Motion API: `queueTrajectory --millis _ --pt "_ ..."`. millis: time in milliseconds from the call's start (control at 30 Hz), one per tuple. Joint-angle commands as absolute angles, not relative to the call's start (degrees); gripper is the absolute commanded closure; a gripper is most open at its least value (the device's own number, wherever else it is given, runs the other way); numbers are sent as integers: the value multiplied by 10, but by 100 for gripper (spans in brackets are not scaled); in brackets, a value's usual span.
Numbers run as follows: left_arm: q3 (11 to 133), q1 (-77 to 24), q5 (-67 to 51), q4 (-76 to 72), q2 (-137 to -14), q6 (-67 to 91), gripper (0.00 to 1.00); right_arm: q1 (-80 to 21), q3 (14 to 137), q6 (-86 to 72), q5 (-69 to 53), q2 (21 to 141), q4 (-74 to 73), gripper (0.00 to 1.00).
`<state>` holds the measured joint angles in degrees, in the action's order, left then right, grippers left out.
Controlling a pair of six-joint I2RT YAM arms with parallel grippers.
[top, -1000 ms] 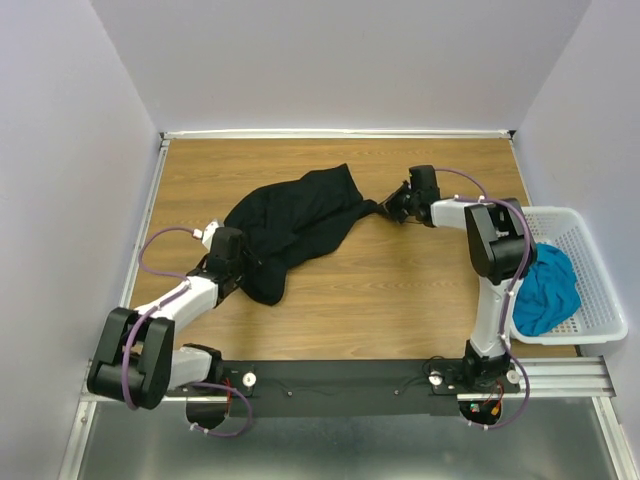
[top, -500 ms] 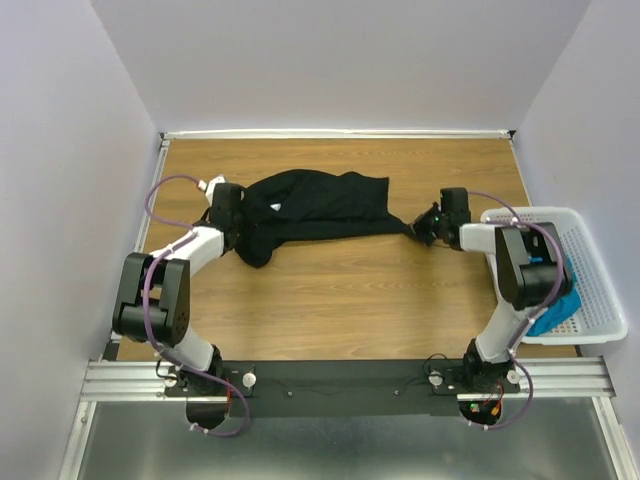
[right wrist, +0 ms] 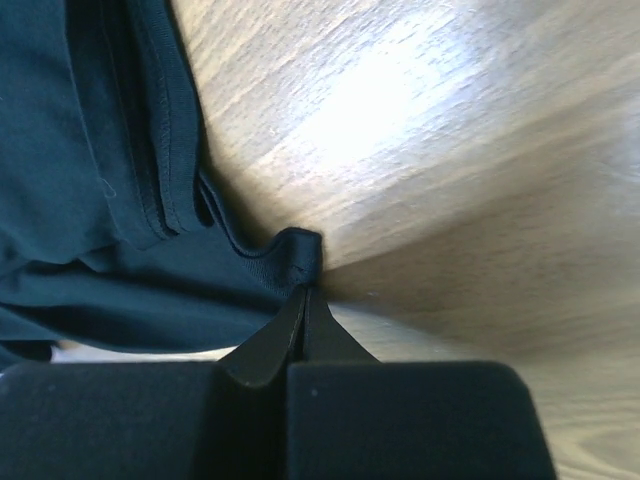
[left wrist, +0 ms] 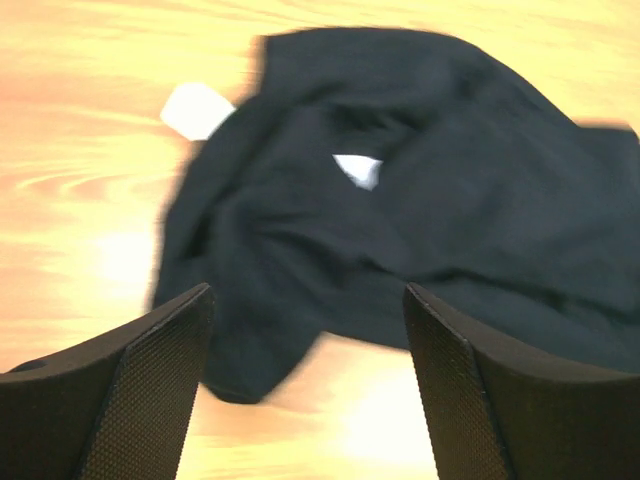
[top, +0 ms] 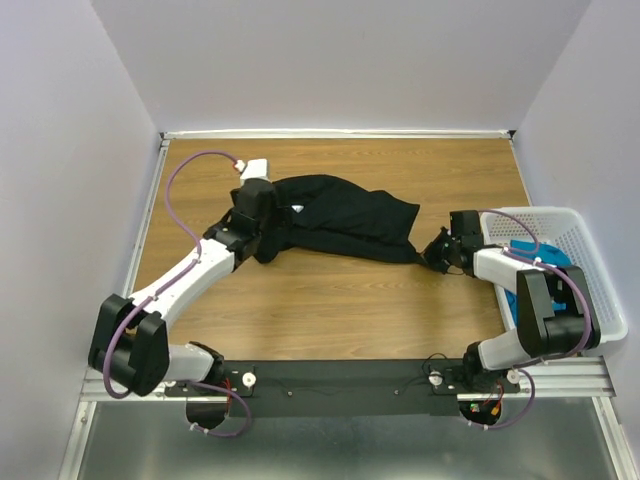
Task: Fold and stack the t-shirts
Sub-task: Flatten the tshirt out
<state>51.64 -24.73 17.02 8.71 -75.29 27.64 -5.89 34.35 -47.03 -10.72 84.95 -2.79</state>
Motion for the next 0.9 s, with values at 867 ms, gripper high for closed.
queueTrajectory --millis 867 --pt "700 -404 388 150 -1056 -87 31 -55 337 -443 -85 788 -92 99"
